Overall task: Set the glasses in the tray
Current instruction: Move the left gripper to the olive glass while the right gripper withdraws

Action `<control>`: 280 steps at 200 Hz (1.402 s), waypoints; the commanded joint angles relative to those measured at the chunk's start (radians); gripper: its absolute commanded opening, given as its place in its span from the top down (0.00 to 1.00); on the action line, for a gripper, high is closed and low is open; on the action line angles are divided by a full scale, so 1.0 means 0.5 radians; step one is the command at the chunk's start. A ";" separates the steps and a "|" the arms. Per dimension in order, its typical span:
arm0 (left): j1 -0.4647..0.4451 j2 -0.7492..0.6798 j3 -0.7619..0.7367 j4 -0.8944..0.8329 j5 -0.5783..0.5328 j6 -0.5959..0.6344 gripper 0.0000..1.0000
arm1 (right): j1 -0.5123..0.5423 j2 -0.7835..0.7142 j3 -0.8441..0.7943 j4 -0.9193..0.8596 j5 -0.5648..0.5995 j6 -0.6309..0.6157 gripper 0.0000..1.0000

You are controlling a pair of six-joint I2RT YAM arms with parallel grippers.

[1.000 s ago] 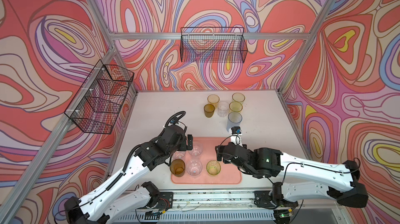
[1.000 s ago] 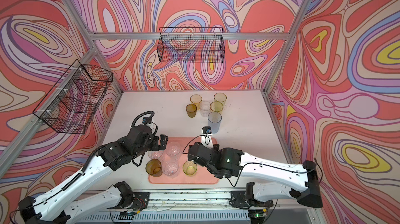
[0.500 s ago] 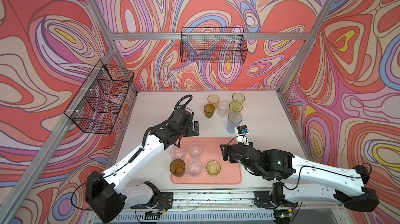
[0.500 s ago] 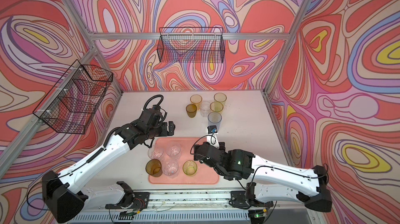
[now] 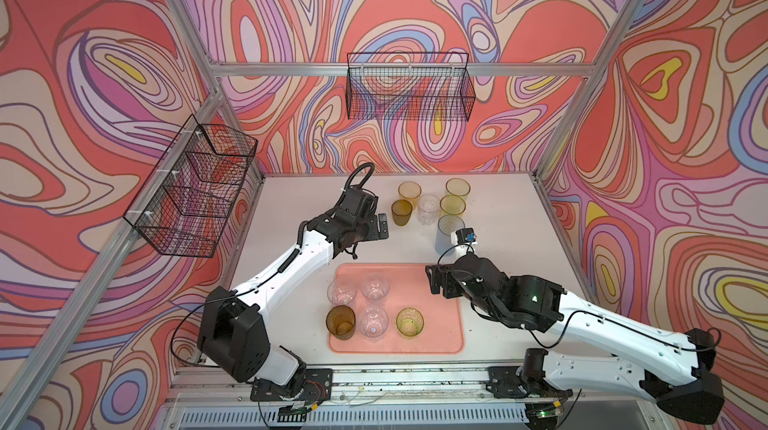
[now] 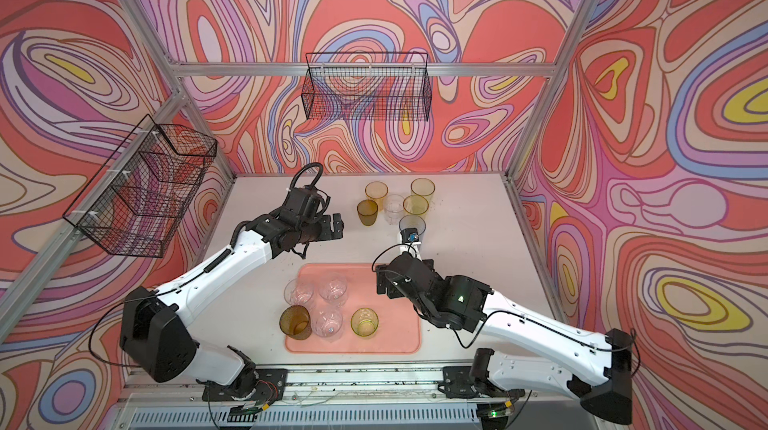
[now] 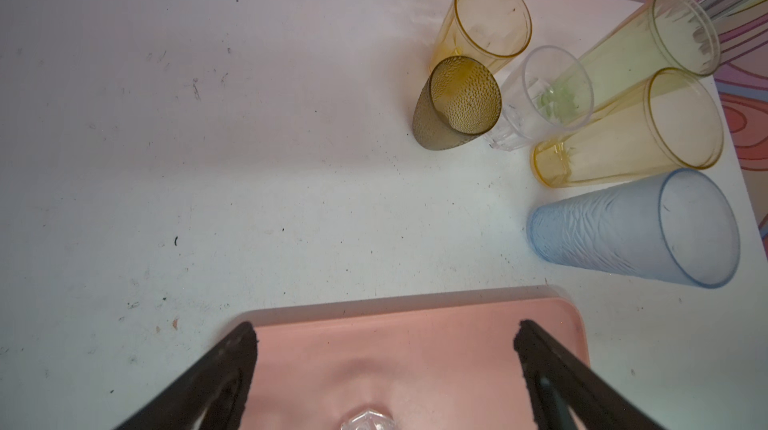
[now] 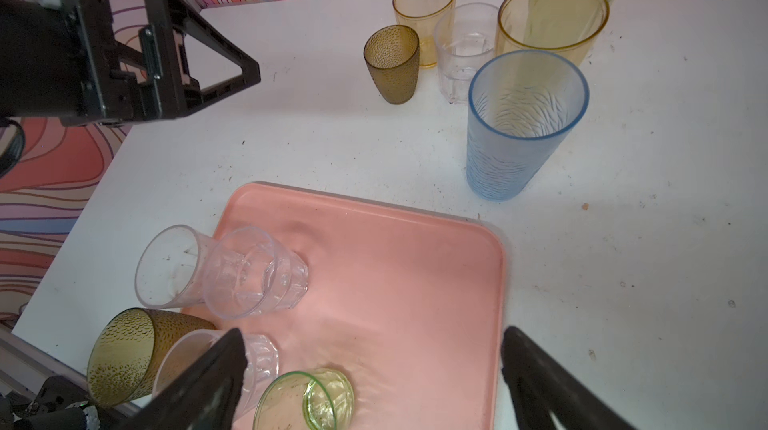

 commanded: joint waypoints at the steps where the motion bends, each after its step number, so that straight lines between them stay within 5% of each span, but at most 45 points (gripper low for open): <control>1: 0.025 0.106 0.105 0.047 0.037 0.038 0.00 | -0.110 -0.022 -0.043 0.181 -0.225 -0.164 0.02; 52: 0.056 0.460 0.399 0.066 0.171 0.029 0.01 | -0.329 0.041 -0.047 0.341 -0.529 -0.292 0.02; 138: 0.062 0.928 0.829 -0.019 0.250 0.030 0.26 | -0.644 0.043 -0.066 0.411 -0.833 -0.401 0.02; 239: 0.062 1.253 1.192 -0.166 0.170 0.031 0.57 | -0.714 0.034 -0.128 0.371 -0.838 -0.420 0.02; 254: 0.063 1.312 1.252 -0.193 0.173 0.044 0.69 | -0.715 0.028 -0.136 0.367 -0.828 -0.417 0.02; 280: 0.063 1.396 1.342 -0.251 0.146 0.055 0.68 | -0.714 0.019 -0.148 0.367 -0.810 -0.418 0.02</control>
